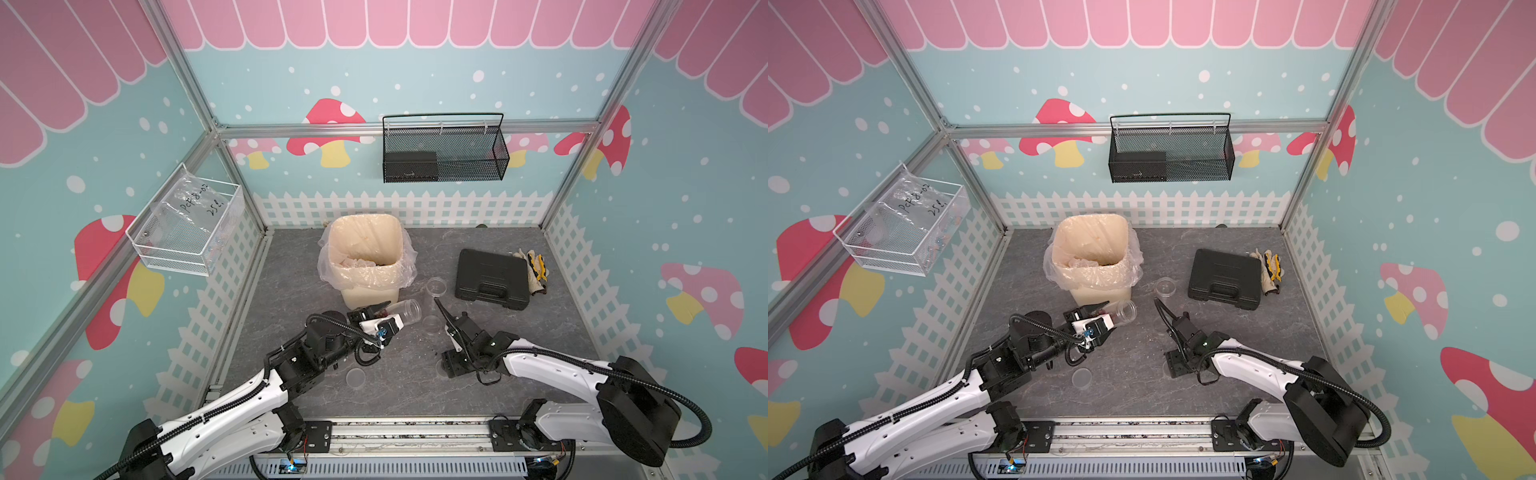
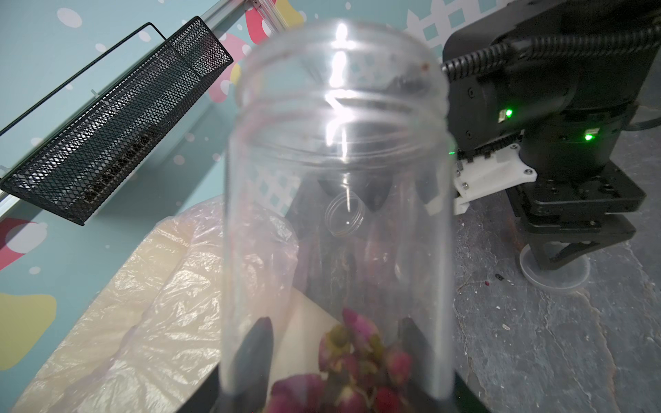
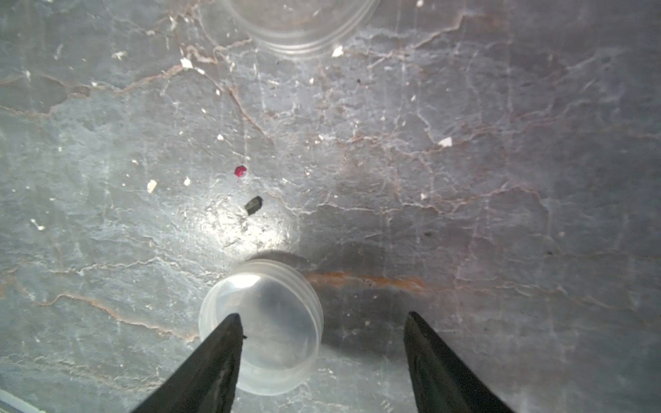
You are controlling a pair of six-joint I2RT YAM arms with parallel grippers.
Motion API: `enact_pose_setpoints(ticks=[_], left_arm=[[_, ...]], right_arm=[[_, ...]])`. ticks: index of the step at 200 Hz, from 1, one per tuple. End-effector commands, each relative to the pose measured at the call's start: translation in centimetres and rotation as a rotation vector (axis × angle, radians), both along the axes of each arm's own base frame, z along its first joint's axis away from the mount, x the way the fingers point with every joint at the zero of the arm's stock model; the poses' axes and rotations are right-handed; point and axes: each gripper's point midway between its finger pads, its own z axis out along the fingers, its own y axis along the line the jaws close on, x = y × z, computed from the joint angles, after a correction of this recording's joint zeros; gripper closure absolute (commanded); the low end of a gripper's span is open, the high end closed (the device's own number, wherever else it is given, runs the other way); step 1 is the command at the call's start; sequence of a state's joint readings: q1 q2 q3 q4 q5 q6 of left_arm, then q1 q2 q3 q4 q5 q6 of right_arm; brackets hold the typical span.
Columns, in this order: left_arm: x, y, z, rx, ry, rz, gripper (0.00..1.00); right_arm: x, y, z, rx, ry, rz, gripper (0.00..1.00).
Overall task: Empty the moldy dried flower tea in the jars
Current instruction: Place the lid at the center of the board.
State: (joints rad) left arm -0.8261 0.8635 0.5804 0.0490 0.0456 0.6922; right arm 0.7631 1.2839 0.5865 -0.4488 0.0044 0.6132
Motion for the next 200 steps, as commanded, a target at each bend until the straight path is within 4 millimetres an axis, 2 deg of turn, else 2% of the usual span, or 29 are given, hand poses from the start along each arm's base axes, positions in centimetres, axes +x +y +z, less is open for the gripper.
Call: enact_pose_setpoints(ticks=[1, 31, 59, 102, 128, 159, 200], left_arm=[[-0.5, -0.1, 0.5, -0.013, -0.014, -0.022, 1.0], [-0.4, -0.1, 1.1, -0.034, -0.021, -0.018, 1.0], [-0.3, -0.1, 2.4, -0.068, -0.019, -0.007, 1.0], [-0.2, 0.9, 7.1, -0.132, -0.016, 0.043, 1.0], [0.5, 2.4, 9.2, -0.064, -0.039, 0.127, 1.0], [2.3, 4.3, 10.8, 0.082, -0.039, 0.259, 1.0], [5.3, 6.4, 13.1, 0.19, -0.053, 0.39, 1.0]], right_arm=[[-1.5, -2.1, -1.6, -0.115, 0.063, -0.015, 0.27], [-1.3, -1.6, -1.1, -0.091, 0.046, -0.009, 0.27], [-0.1, 0.0, 1.3, -0.005, -0.017, -0.012, 0.27], [2.2, 2.5, 7.7, 0.169, -0.171, -0.015, 0.27], [3.4, 3.5, 11.8, 0.262, -0.302, 0.014, 0.27], [4.7, 3.0, 16.0, 0.298, -0.471, 0.008, 0.26], [5.4, 2.9, 20.6, 0.406, -0.685, 0.023, 0.21]])
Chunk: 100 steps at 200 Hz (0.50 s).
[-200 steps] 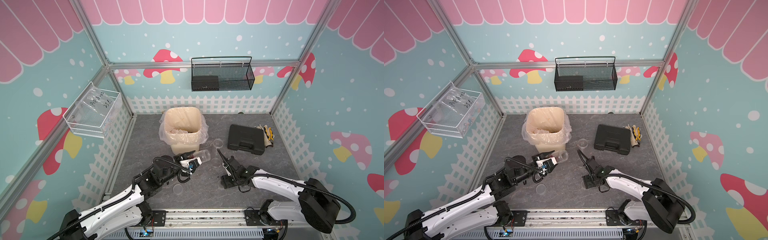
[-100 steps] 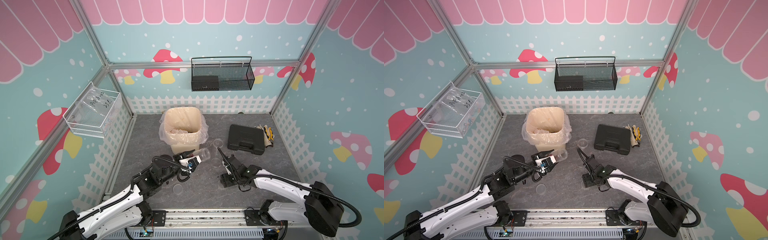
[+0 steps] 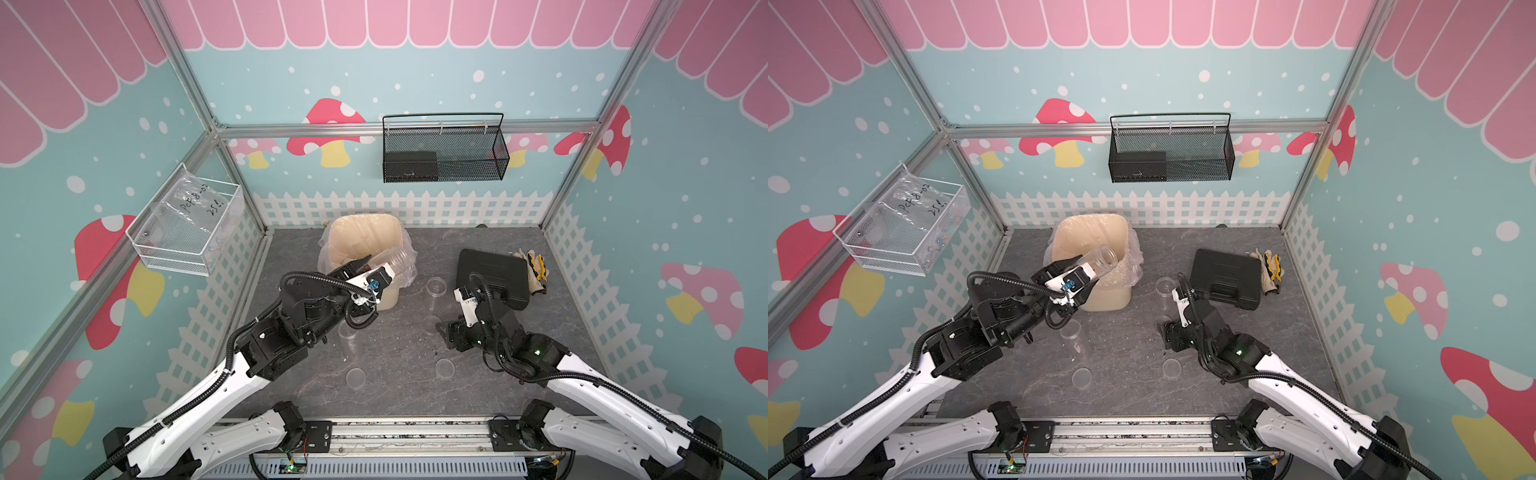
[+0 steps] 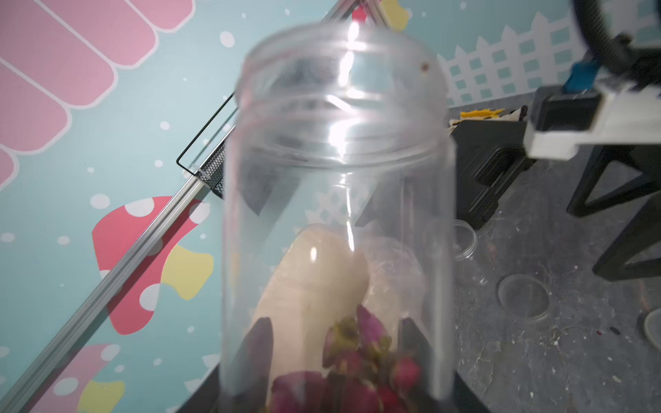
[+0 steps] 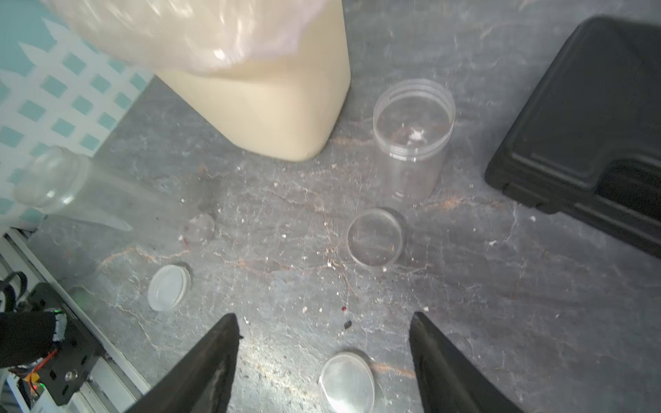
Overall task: Empty the moldy dried flower tea in the jars
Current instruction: Place the lid at the center of the board, then pour the moldy dried flower tea into the trash bin.
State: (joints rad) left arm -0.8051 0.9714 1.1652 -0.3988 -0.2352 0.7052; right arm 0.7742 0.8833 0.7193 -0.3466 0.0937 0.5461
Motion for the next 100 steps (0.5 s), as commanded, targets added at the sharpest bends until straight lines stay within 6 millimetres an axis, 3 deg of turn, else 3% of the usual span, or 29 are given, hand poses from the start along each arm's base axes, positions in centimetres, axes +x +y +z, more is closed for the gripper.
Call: enact_pose_setpoints(ticks=[1, 36, 48, 100], left_arm=[[1.6, 2.5, -1.0, 0.152, 0.04, 0.108, 1.0], [4.4, 4.8, 0.1, 0.249, 0.038, 0.212, 1.0], [5.3, 5.3, 0.0, 0.299, 0.039, 0.235, 1.0], [8.9, 6.7, -1.4, 0.482, 0.067, 0.285, 1.0]], right_arm=[[0.8, 0.1, 3.0, 0.05, -0.157, 0.0, 0.21], [1.2, -0.5, 4.4, 0.077, -0.235, -0.031, 0.14], [1.3, -0.8, 4.4, 0.076, -0.241, -0.047, 0.01], [0.9, -1.3, 2.7, 0.065, -0.221, -0.055, 0.0]])
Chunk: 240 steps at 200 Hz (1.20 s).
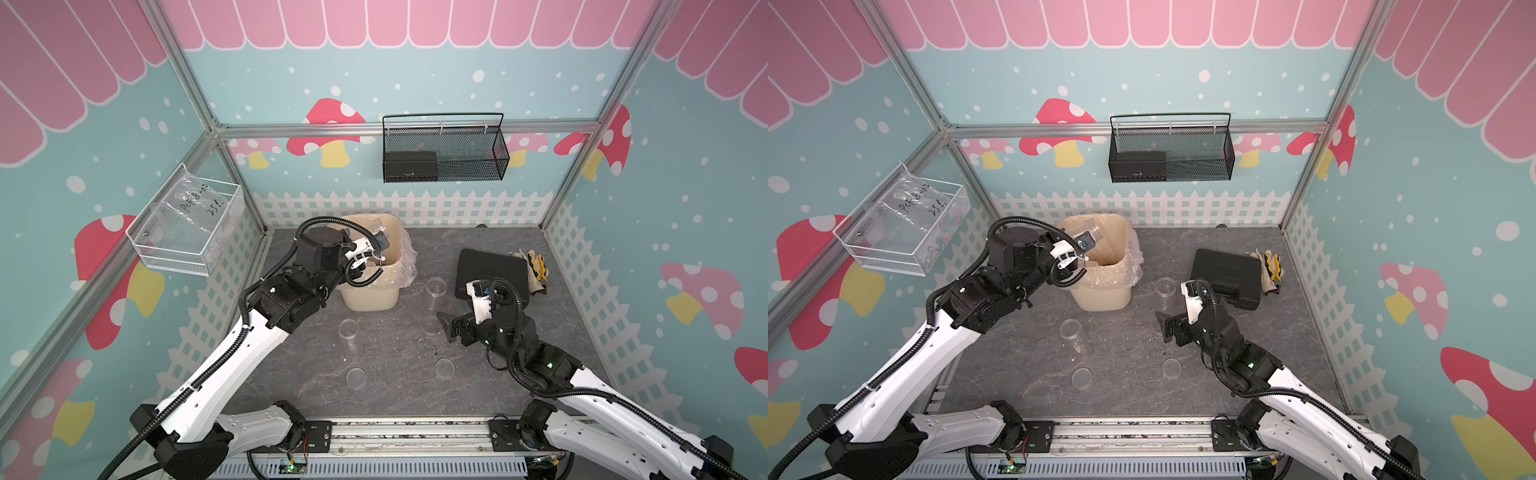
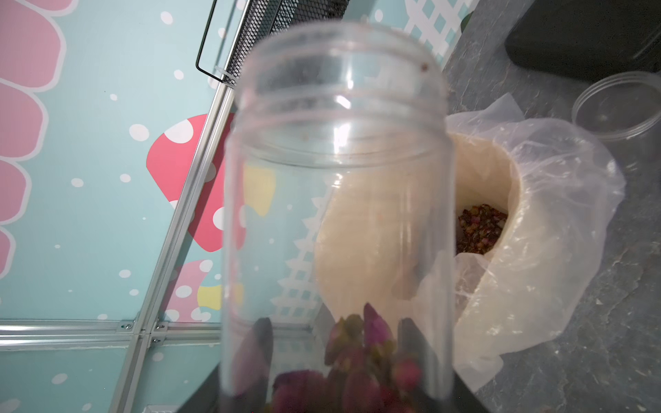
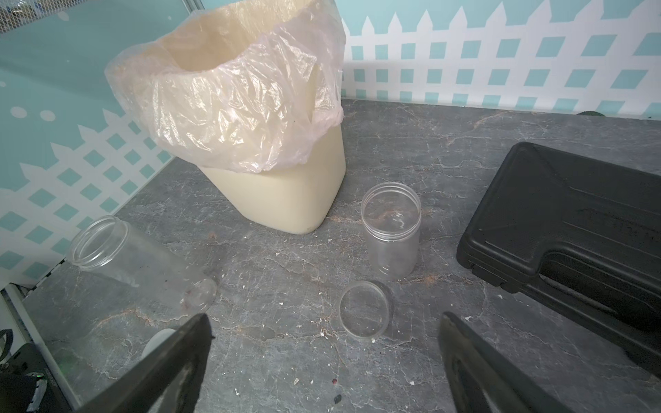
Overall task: Empty the moldy dried flower tea in the jars
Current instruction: Pour the moldy dried flower tea into the trash bin.
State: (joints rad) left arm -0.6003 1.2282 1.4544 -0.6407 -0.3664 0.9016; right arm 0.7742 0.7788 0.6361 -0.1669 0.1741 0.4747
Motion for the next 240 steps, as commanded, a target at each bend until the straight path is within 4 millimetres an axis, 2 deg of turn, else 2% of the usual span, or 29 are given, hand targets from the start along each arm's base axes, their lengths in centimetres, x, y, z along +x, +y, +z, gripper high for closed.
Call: enact_pose_setpoints(ticks=[1, 45, 100, 153, 240], left_arm=[[1.0, 1.1, -0.6, 0.141, 0.02, 0.015, 1.0], [3.6, 1.8, -1.1, 0.292, 0.024, 0.061, 1.0], [5.0, 2.1, -1.8, 0.442, 0.027, 0.062, 1.0], [5.7, 2.3, -2.3, 0.553, 0.037, 0.053, 1.0], [6.1, 2.8, -3.3, 0.699, 0.058, 0.034, 1.0]], right_arm=[[-0.1, -0.3, -0.5, 0.004, -0.012, -0.017, 0.0], [-0.3, -0.5, -1.8, 0.002, 0.018, -0.02, 0.0], [-0.5, -1.0, -2.4, -0.024, 0.0, -0.023, 0.0], [-0.9, -1.6, -3.0, -0.02, -0.004, -0.036, 0.0], [-1.0, -1.5, -3.8, -0.024, 0.009, -0.024, 0.01]])
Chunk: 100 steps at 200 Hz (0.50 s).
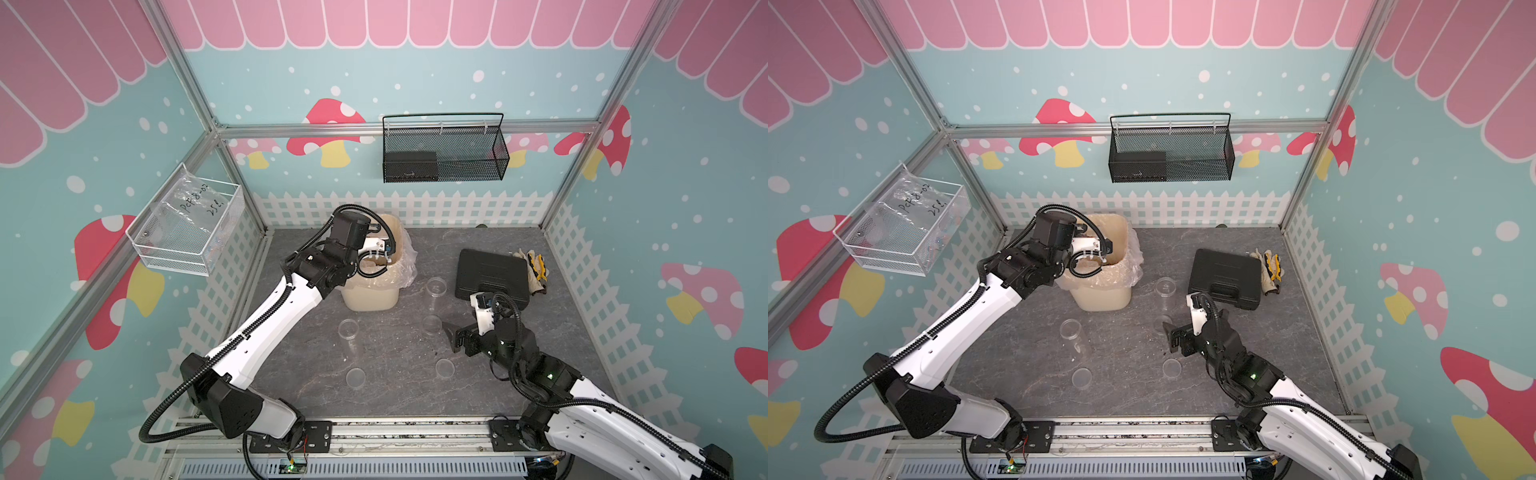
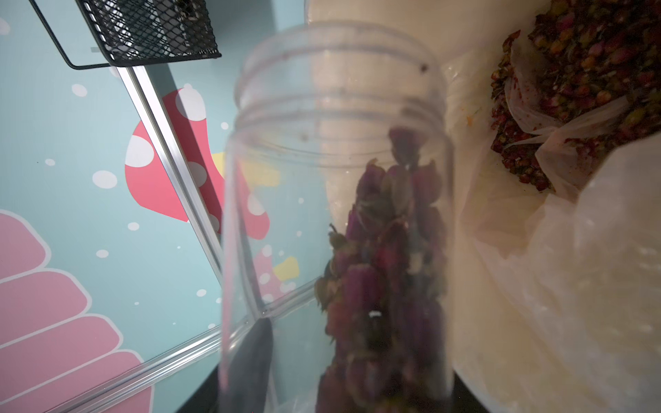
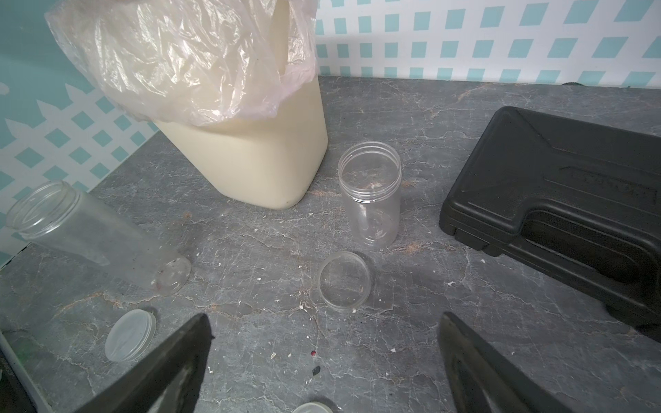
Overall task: Empty the moldy dried flower tea in the jars
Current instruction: Pour the moldy dried flower tea into the trash bin.
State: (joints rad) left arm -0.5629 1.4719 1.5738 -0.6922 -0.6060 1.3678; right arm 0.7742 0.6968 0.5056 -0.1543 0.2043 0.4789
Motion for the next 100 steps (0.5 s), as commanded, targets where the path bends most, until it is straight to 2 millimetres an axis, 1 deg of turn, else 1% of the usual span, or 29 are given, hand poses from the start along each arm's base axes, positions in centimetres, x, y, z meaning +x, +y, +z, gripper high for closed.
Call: enact_pose_setpoints(ticks=[1, 61, 100], left_arm=[[0.2, 0.6, 0.7, 0.086, 0.001, -0.012, 1.0], [0.1, 0.5, -0.8, 0.14, 0.062, -0.034, 1.0], [0.1, 0.6, -1.3, 0.173, 0.097, -0.038, 1.0]], right_arm=[[-0.1, 0.2, -0.2, 0.005, -0.009, 0.006, 0.0], [-0.3, 0.2, -0.7, 0.005, -0.002, 0.016, 0.0], [-0.5, 0.1, -1.1, 0.007, 0.003, 0.017, 0.0]])
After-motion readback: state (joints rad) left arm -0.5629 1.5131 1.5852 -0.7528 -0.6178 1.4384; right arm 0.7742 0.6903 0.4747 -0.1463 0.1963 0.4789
